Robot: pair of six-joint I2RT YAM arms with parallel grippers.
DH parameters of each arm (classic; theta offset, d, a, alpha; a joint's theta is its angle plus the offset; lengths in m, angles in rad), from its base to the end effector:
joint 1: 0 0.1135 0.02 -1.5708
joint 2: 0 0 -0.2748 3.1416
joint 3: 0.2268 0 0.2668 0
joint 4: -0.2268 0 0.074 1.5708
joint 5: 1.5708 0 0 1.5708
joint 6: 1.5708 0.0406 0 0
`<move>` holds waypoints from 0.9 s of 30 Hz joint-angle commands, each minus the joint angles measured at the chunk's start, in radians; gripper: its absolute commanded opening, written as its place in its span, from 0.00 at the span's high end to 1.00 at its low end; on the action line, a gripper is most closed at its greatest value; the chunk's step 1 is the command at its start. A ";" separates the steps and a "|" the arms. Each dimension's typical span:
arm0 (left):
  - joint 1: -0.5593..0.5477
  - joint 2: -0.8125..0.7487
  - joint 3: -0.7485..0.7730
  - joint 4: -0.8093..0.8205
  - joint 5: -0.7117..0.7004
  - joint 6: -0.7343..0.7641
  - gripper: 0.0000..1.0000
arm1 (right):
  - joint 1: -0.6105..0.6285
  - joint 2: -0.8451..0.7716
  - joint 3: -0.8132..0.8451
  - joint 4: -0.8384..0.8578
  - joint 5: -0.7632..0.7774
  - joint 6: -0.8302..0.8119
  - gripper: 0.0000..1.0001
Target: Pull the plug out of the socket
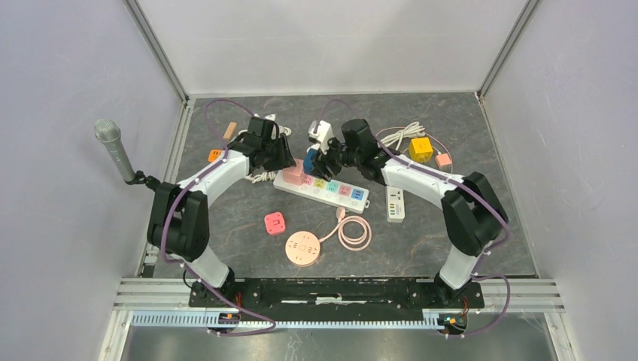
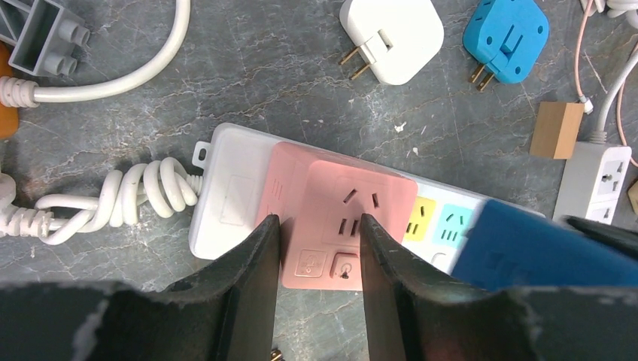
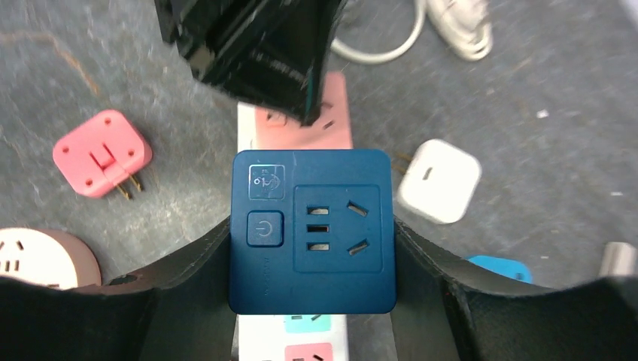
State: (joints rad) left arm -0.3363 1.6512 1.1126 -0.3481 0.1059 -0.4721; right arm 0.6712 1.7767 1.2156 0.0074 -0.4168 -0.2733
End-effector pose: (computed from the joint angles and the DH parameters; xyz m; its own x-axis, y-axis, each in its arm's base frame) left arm 0.3462 -0.1256 0.2169 -0.8295 -0.1891 -0.5256 0.0157 0.9327 -0.3604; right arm 0.3208 0.2758 0.2365 -0.1702 -0.4504 -0.8765 -0.9184 0.3950 -0.0246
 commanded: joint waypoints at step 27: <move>-0.025 -0.070 0.284 -0.242 -0.144 -0.022 0.07 | -0.254 -0.530 -0.405 -0.602 0.983 0.719 1.00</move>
State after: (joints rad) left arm -0.3653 1.6466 1.3411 -0.5983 0.0463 -0.4732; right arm 0.4091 1.2999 0.8410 -0.4824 0.4828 0.3004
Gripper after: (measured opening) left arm 0.913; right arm 0.661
